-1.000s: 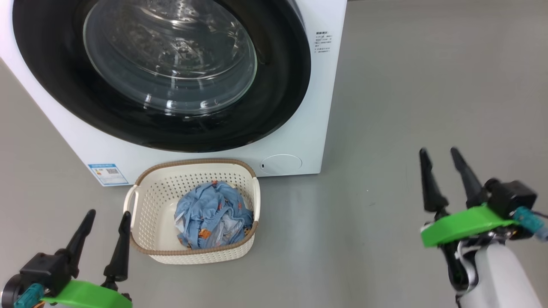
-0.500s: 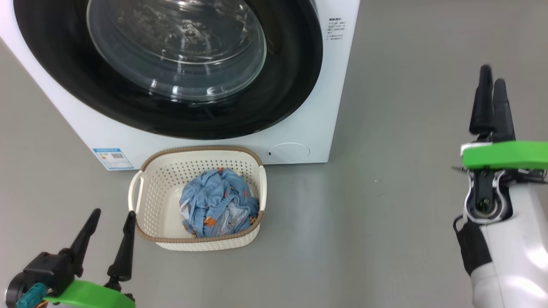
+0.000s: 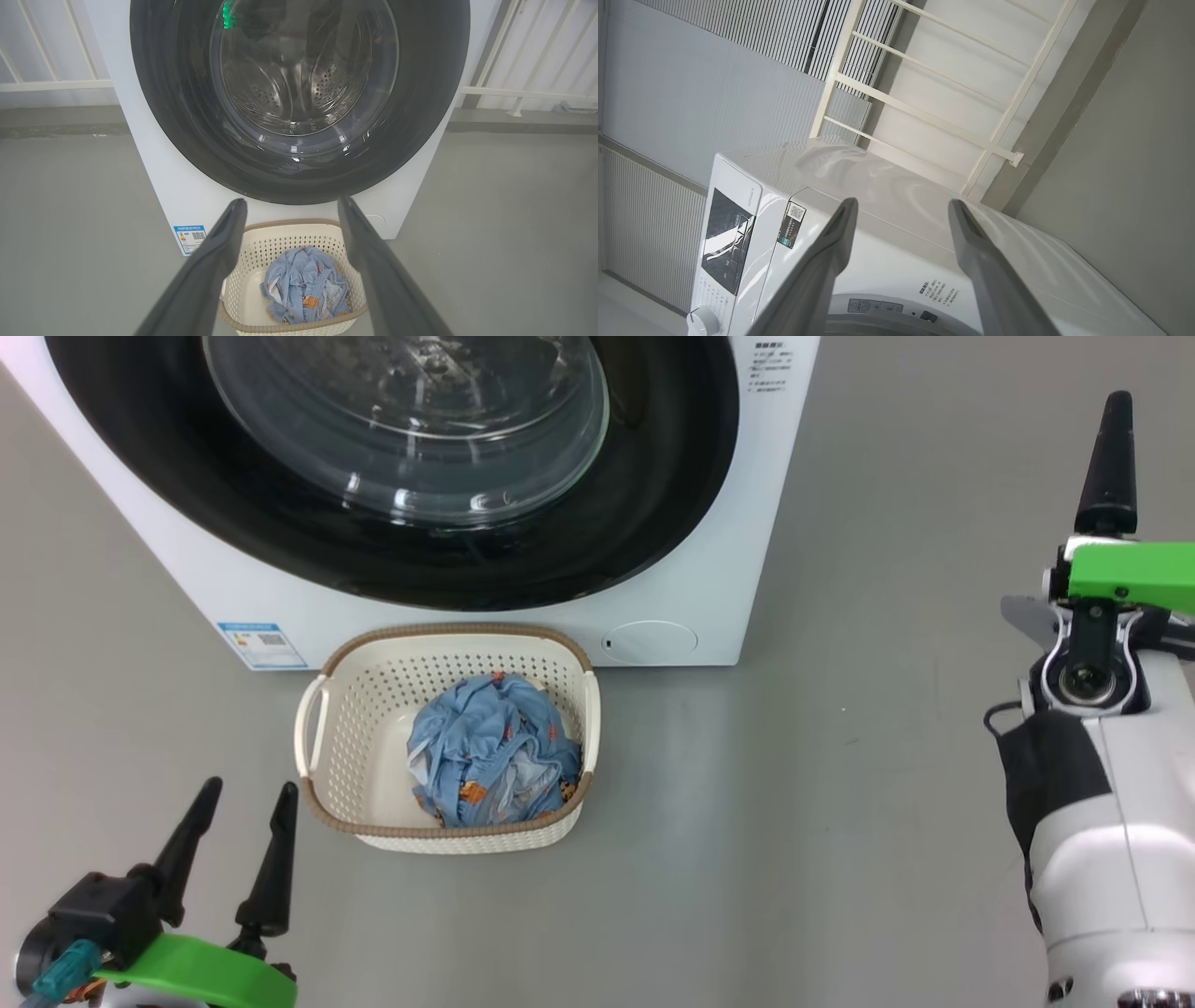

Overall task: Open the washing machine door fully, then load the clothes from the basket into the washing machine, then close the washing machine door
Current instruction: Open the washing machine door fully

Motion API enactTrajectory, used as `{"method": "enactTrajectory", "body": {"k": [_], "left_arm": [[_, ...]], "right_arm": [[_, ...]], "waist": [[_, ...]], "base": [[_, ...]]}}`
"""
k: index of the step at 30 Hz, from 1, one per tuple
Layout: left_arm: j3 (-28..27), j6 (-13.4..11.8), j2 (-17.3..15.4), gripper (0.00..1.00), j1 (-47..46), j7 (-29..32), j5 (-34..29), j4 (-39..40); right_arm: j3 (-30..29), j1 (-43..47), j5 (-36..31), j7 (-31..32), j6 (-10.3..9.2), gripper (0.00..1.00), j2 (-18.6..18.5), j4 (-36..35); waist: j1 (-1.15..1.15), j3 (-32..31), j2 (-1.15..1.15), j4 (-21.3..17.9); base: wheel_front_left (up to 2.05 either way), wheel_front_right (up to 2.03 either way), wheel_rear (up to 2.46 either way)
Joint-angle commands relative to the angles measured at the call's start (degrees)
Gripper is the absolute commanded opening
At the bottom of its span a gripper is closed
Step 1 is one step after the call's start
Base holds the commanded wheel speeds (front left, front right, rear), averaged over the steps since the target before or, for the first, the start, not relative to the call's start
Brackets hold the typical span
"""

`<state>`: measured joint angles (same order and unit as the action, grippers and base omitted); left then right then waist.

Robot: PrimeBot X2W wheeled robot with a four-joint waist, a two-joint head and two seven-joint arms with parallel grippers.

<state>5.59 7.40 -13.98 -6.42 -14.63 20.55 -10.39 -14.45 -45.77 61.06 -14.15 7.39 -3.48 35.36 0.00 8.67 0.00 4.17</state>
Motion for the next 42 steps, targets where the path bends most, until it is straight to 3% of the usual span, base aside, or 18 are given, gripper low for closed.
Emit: {"method": "enactTrajectory", "body": {"k": [1,5,6,7,9,26,42], "left_arm": [[-1.65,0.09,-1.95,1.00,-2.60,-0.37,0.81,0.89],[-1.32,0.09,-1.85,1.00,-3.36,-0.37,1.24,0.76],[-1.20,0.09,-1.80,1.00,-3.57,-0.37,1.43,0.67],[-1.20,0.09,-1.80,1.00,-3.57,-0.37,1.43,0.67],[-1.13,0.09,-1.76,1.00,-3.72,-0.37,1.65,0.56],[-0.88,0.09,-2.29,1.00,-5.29,-0.37,2.66,0.68],[0.12,0.09,-2.39,1.00,-8.08,-0.37,3.72,1.40]], "right_arm": [[0.36,-3.47,2.58,0.59,0.10,1.00,0.60,1.04],[-0.58,-7.25,5.68,2.17,0.10,1.00,0.60,6.49],[-1.06,-9.09,6.46,3.11,0.10,0.49,0.60,9.22],[-1.06,-9.09,6.46,3.11,0.10,0.49,0.60,9.22],[-1.62,-10.88,6.75,4.33,0.10,0.02,0.60,11.96],[-3.94,-25.85,1.34,20.95,0.10,0.00,-3.54,27.06],[-3.97,-36.96,-4.11,28.06,0.10,0.00,-5.56,36.32]], "waist": [[0.00,0.59,0.00,0.49],[0.00,1.41,0.00,0.91],[0.00,1.81,0.00,1.03],[0.00,1.81,0.00,1.03],[0.00,2.16,0.00,1.13],[0.00,5.29,0.00,1.32],[0.00,9.49,0.00,3.64]], "base": [[0.00,0.00,0.00],[0.00,0.00,0.00],[0.00,0.00,0.00],[0.00,0.00,0.00],[0.00,0.00,0.00],[0.00,0.00,0.00],[0.00,0.00,0.00]]}}
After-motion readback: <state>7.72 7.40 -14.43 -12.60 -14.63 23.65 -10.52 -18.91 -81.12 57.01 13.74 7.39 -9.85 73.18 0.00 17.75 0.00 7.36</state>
